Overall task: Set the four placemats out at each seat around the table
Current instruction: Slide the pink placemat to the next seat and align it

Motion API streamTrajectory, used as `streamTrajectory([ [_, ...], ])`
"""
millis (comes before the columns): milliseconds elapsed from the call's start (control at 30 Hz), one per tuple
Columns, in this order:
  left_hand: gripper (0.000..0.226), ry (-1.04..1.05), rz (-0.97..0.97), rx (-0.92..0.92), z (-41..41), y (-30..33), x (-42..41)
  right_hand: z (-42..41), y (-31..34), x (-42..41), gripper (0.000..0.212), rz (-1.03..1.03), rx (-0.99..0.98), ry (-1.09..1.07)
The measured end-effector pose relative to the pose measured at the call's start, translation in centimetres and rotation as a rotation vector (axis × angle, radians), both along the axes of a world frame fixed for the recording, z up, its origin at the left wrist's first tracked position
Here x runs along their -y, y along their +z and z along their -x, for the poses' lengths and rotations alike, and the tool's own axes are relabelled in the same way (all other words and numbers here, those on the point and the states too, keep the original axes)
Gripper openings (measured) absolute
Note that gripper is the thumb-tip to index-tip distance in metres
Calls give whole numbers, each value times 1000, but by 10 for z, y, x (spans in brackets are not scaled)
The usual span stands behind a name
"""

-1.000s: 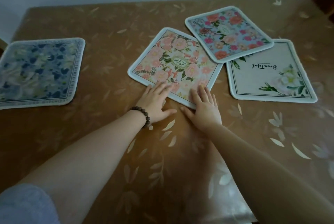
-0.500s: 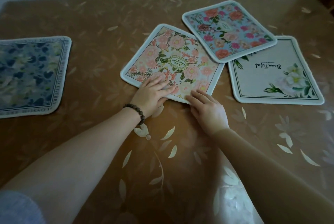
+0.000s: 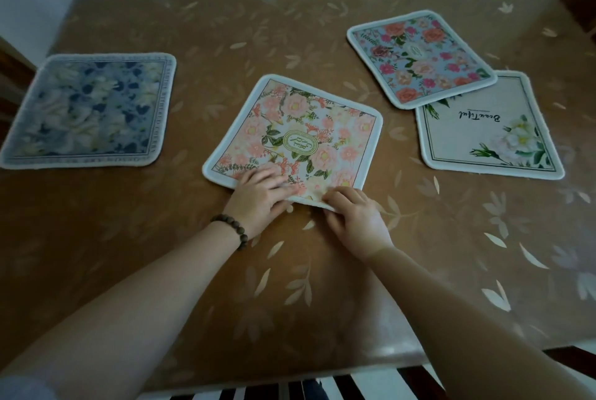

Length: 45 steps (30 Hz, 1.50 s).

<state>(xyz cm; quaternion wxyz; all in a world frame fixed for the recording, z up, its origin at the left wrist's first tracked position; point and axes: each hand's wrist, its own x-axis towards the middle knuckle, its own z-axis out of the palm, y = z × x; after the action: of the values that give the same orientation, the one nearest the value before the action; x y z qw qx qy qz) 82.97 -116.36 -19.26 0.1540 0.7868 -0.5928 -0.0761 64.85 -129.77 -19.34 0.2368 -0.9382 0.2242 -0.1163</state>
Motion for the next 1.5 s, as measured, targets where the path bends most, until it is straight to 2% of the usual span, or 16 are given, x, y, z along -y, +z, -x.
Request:
streamTrajectory([
  [367,27,145,4,-6,65,12,-122,27,16,-102,27,-80,-131,69],
  [767,28,108,14,24,145,6,-170,97,12,-135,29,-71,-160,177],
  [833,42,121,-60,7,150,3,-175,102,10,-135,46,-49,-186,209],
  [933,77,195,-135,-30,148,4,-186,105,10,-138,97,-47,-286,179],
  [967,83,229,-125,-31,144,6,-189,106,11,-140,107,-62,-287,147],
  [1033,87,304,-115,-27,130,11,-194,103,13,-143,115,-104,-268,69],
  [1133,94,447,-145,-56,100,12,-198,93,16,-148,118,-219,-267,-63],
  [1233,95,614,-204,-182,76,6,-198,79,12,-151,115,-293,-276,-170],
  [1300,90,672,-202,-241,67,3,-195,71,6,-154,107,-247,-268,-180],
  [1500,75,705,-97,-234,63,-3,-188,56,-12,-154,92,-146,-195,-255],
])
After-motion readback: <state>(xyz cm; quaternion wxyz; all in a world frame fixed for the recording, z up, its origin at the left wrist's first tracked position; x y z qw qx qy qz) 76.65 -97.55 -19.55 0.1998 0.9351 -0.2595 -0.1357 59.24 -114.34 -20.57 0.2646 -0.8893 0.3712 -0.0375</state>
